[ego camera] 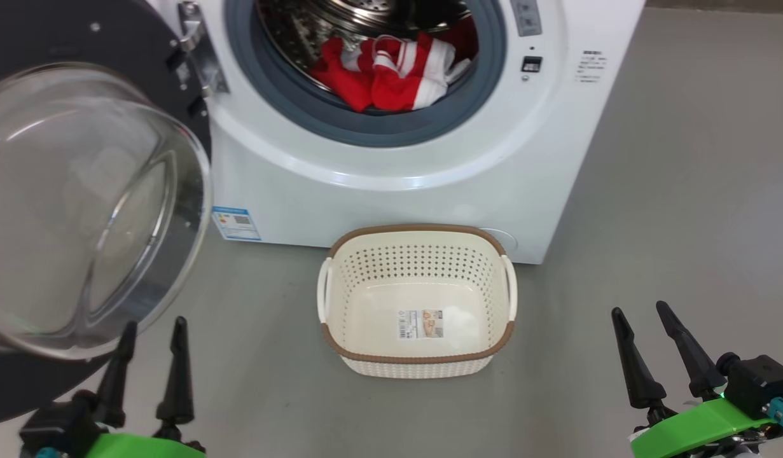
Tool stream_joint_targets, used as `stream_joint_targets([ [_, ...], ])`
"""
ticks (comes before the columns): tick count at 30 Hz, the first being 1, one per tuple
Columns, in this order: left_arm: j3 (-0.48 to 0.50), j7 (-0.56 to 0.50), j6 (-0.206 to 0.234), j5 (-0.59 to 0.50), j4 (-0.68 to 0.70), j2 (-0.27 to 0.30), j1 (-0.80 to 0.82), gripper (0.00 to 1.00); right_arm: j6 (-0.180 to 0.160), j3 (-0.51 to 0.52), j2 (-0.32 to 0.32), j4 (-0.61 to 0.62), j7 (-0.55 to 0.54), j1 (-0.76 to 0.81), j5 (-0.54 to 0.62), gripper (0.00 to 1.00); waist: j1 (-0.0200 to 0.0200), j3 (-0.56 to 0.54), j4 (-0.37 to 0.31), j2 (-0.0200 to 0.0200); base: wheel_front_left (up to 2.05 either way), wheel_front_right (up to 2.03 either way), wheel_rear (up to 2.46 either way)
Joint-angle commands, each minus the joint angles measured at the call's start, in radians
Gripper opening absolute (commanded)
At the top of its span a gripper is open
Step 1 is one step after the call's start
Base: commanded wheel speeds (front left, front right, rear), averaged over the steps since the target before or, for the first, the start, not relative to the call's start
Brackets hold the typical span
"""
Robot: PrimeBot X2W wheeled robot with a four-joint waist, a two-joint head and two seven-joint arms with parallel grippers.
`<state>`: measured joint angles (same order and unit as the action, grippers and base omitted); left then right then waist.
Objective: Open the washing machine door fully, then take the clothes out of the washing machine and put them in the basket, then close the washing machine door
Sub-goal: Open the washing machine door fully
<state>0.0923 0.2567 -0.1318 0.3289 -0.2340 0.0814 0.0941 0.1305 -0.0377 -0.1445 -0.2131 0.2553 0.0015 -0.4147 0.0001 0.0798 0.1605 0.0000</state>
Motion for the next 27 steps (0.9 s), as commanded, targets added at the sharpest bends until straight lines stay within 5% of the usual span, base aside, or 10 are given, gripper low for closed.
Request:
stream_joint_targets([
  [1, 0.015, 0.005, 0.001, 0.007, 0.033, 0.027, -0.003, 1.0, 0.0, -0.01, -0.009, 0.027, 0.006, -0.002, -0.007, 1.0, -0.0001, 0.007, -0.024, 0.0, 0.0, 0.0, 0.0],
  [27, -0.122, 0.005, 0.001, 0.041, 0.081, 0.048, -0.024, 1.0, 0.0, 0.045, -0.005, 0.048, 0.006, -0.006, -0.011, 1.0, -0.0001, 0.034, -0.187, 0.0, 0.0, 0.0, 0.0],
])
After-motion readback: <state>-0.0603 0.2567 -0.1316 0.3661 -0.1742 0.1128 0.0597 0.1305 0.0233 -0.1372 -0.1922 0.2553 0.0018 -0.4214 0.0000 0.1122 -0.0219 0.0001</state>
